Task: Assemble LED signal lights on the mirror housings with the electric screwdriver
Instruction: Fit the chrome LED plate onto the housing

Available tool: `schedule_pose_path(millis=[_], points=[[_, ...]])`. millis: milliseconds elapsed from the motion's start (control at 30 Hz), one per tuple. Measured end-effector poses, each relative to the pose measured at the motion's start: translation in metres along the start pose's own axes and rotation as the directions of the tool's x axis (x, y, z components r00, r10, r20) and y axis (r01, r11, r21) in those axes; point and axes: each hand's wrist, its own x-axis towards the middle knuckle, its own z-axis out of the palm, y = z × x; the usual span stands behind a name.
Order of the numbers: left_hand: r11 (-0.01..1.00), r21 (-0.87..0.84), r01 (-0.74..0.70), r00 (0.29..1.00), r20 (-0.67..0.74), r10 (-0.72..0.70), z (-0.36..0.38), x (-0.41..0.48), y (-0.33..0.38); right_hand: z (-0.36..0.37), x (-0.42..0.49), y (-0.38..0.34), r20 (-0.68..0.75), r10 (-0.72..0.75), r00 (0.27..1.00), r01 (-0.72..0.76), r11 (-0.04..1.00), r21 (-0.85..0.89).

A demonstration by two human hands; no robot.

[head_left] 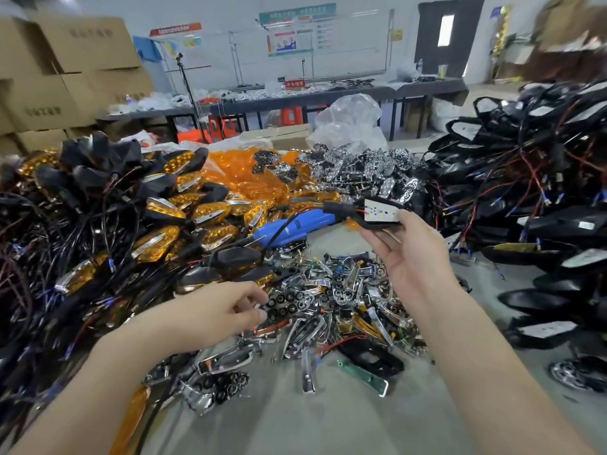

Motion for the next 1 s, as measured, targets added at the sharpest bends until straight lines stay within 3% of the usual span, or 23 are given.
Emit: schedule_pose_path(millis=[100,233,367,633,800,1000], points=[[0.998,0.041,-0.047,0.995,-0.085,0.050,0.007,0.012,0.011,-0.013,0.004,-0.002,-0.013,-0.030,0.999,0.030,0.999,-0.031],[0.944,0.321,-0.071,0.962,-0.228,0.149,0.024,0.025,0.024,-0.034,0.010,-0.002,-0.048,-0.066,0.997,0.059,0.988,-0.145],[0.870,0.480,-0.114,0.947,-0.213,0.241,0.032,0.033,0.025,-0.055,0.015,-0.002,-0.043,-0.107,0.993,0.088,0.945,-0.315],[0.804,0.586,-0.097,0.976,-0.104,0.194,0.024,0.045,0.022,-0.065,0.019,0.000,0.049,-0.101,0.994,0.112,0.930,-0.351],[0.745,0.657,-0.116,0.942,-0.166,0.293,0.030,0.060,0.021,-0.066,0.020,0.001,0.073,-0.106,0.992,0.124,0.935,-0.333],[0.812,0.563,-0.154,0.923,-0.211,0.322,0.031,0.062,0.010,-0.069,0.026,0.001,0.058,-0.118,0.991,0.131,0.932,-0.339]])
